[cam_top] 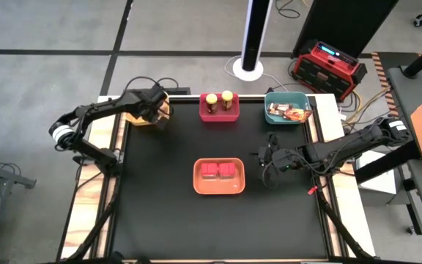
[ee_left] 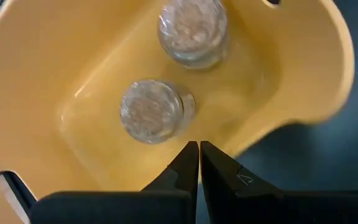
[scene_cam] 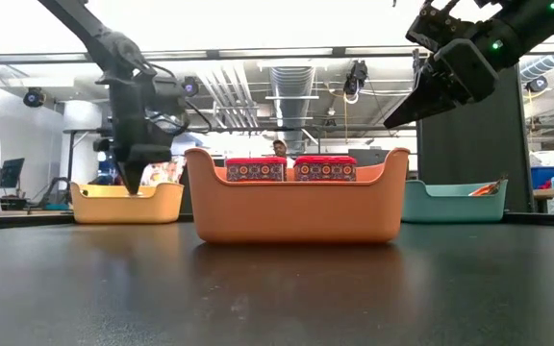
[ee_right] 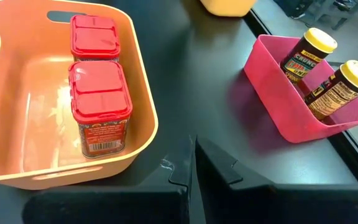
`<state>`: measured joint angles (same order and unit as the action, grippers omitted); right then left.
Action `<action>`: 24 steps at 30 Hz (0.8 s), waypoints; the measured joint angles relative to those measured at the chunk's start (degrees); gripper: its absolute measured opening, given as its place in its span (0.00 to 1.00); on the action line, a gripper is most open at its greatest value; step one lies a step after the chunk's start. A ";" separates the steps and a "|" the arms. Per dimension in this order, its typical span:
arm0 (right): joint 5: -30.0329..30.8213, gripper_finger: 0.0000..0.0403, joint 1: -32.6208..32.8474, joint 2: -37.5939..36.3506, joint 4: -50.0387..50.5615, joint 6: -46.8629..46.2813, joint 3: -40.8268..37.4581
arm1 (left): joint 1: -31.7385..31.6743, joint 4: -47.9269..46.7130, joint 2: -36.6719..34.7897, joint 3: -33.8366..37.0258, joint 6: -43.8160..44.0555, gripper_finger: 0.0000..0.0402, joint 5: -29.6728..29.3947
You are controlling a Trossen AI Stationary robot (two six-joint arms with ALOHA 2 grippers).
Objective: Sort spices by type
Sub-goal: Put the transparent seasoning bottle into the yellow bin
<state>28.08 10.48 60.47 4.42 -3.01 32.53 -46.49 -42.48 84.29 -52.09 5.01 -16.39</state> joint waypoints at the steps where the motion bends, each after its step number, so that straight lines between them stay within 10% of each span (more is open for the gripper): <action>1: 0.00 0.03 0.00 0.01 0.00 0.02 0.00 | -0.01 0.51 0.00 0.04 0.00 0.00 -0.08; 24: 0.00 0.03 0.00 0.00 0.01 0.07 0.00 | -2.17 3.45 2.61 0.15 -0.28 0.00 -3.00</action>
<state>28.08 10.48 60.47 4.43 -2.94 32.53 -48.65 -39.03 86.90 -51.94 4.73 -19.39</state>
